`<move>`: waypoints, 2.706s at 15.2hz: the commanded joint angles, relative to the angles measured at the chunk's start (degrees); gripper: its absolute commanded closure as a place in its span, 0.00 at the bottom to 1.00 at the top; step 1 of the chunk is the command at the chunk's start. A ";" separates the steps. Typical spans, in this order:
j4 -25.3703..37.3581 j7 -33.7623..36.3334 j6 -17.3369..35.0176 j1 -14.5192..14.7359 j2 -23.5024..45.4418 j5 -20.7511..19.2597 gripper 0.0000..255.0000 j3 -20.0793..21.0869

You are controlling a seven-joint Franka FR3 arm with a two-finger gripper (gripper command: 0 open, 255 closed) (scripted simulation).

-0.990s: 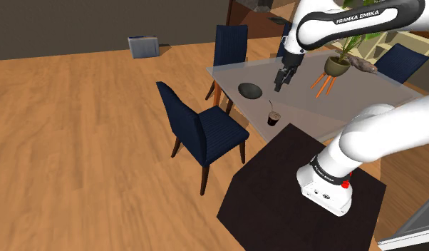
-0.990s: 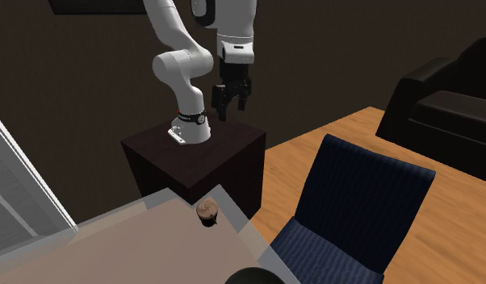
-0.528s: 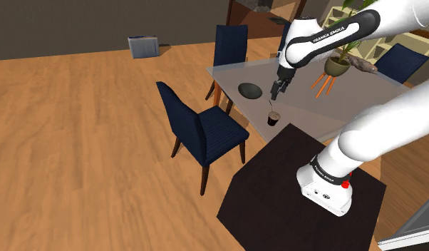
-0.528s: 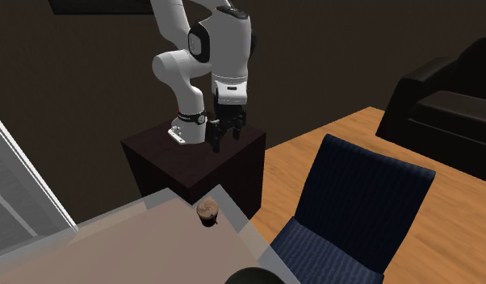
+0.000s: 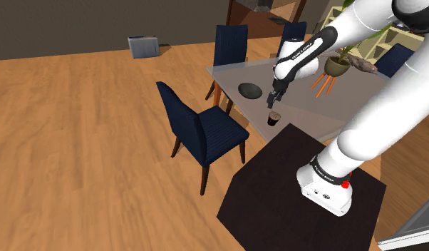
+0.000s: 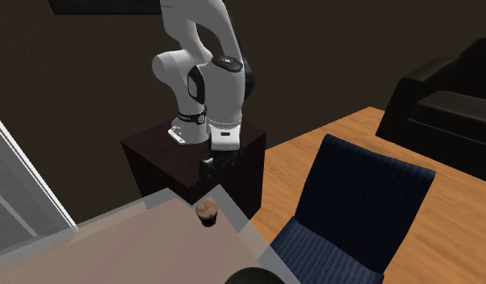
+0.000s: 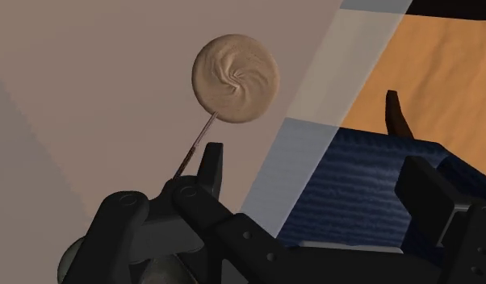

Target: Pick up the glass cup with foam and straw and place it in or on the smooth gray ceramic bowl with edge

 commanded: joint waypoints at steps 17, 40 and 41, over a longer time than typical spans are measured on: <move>6.28 -8.62 14.81 -6.05 21.18 8.33 0.00 2.83; 4.71 -6.50 7.41 -3.37 12.05 4.33 1.00 -0.70; 4.63 -6.26 6.62 -3.18 11.15 3.89 1.00 -0.98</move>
